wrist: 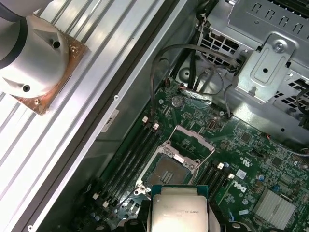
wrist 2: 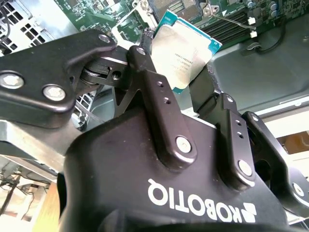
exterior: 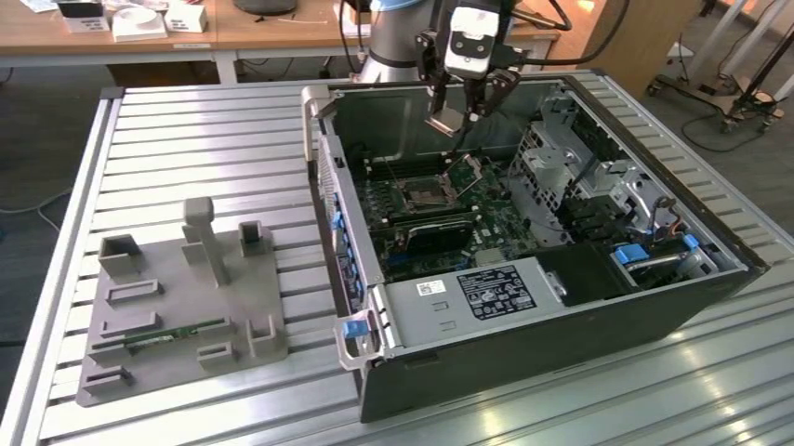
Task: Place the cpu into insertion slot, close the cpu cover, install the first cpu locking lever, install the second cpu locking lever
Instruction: 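Place the cpu into insertion slot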
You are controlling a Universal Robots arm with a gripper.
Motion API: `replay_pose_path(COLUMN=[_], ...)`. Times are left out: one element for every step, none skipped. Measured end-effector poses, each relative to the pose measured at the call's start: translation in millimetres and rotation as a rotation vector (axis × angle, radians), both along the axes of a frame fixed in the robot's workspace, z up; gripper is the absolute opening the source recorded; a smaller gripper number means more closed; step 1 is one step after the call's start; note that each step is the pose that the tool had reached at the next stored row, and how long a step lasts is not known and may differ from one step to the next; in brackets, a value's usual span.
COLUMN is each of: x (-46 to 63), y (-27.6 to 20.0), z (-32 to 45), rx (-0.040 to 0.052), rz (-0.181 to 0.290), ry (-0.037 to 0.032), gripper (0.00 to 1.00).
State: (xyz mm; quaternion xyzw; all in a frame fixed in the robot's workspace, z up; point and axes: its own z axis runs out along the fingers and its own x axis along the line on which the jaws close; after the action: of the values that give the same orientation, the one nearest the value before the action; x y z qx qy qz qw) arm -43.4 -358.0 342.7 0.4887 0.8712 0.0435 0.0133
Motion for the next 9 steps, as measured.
replay_pose_path(x=[0.0,0.0,0.0,0.0,0.0,0.0,0.0,0.0,0.0], y=[0.0,0.0,0.0,0.0,0.0,0.0,0.0,0.0,0.0], z=[-0.1,-0.3,-0.4,-0.6,-0.8,-1.0,-1.1,-1.4,-1.6], rx=[0.0,0.0001,0.0001,0.0001,0.0001,0.0001,0.0,0.0001,0.0001], rz=[-0.007,-0.016,-0.027,-0.041,-0.055,-0.071,-0.087,-0.103,-0.119], ry=[0.0,0.0,0.0,0.0,0.0,0.0,0.0001,0.0,0.0], gripper=[0.55,0.55,0.55,0.55,0.55,0.55,0.55,0.55,0.55])
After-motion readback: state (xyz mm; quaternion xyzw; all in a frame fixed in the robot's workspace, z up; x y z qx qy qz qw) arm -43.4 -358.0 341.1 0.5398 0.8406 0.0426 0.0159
